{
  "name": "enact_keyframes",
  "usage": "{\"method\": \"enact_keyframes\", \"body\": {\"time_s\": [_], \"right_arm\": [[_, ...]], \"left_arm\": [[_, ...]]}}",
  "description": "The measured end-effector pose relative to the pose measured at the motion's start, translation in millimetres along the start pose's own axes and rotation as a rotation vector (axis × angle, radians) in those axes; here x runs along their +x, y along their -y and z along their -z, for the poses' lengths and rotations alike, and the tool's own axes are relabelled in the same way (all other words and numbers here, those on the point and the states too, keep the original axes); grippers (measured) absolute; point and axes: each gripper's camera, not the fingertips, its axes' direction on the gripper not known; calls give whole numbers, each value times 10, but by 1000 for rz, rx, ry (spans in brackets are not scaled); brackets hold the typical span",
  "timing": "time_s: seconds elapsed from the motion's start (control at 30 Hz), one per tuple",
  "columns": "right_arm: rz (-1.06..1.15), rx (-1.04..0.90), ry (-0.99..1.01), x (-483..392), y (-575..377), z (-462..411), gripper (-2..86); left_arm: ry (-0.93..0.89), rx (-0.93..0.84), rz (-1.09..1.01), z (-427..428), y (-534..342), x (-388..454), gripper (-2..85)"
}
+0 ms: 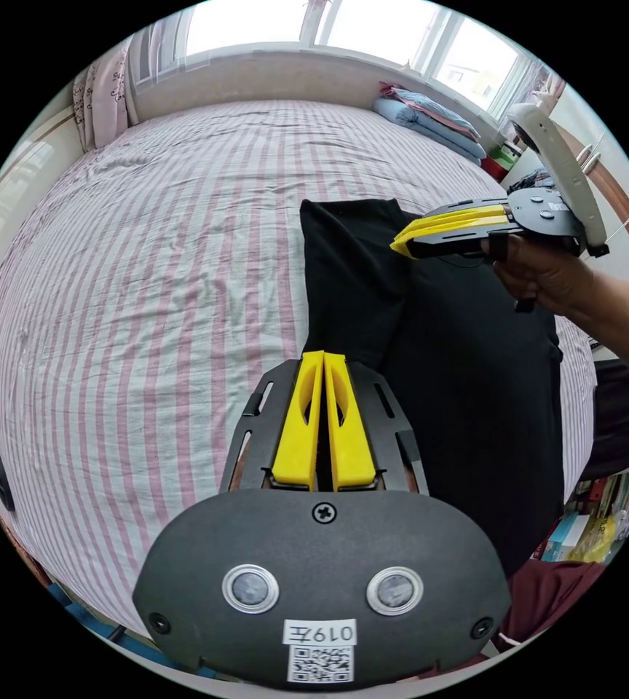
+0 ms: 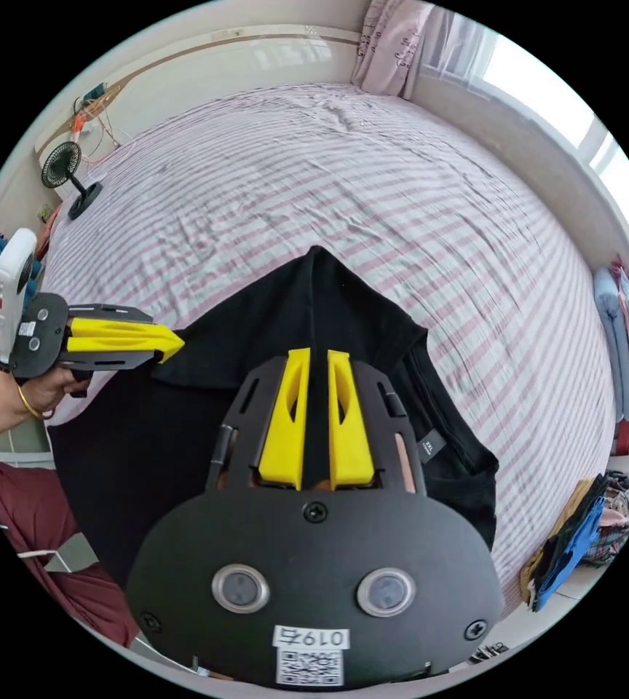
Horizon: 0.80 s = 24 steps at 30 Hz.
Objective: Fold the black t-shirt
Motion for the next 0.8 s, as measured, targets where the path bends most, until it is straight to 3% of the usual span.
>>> {"method": "enact_keyframes", "body": {"time_s": [0.1,0.2,0.3,0.43,0.8], "right_arm": [[1,-56,-35,194,-117,-281,1],[-50,64,3,467,-162,-271,1],[-114,104,221,818,15,-434,57],[-173,13,384,1303,282,-1002,75],[-184,-152,427,1837,142,-2217,-2]], "left_arm": [[-2,-3,2,47,-24,-77,7],[-15,-4,15,106,-51,-171,7],[-17,4,25,175,-94,-250,7],[-15,6,26,292,-135,-359,7],[-39,21,62,664,-243,-701,7]]}}
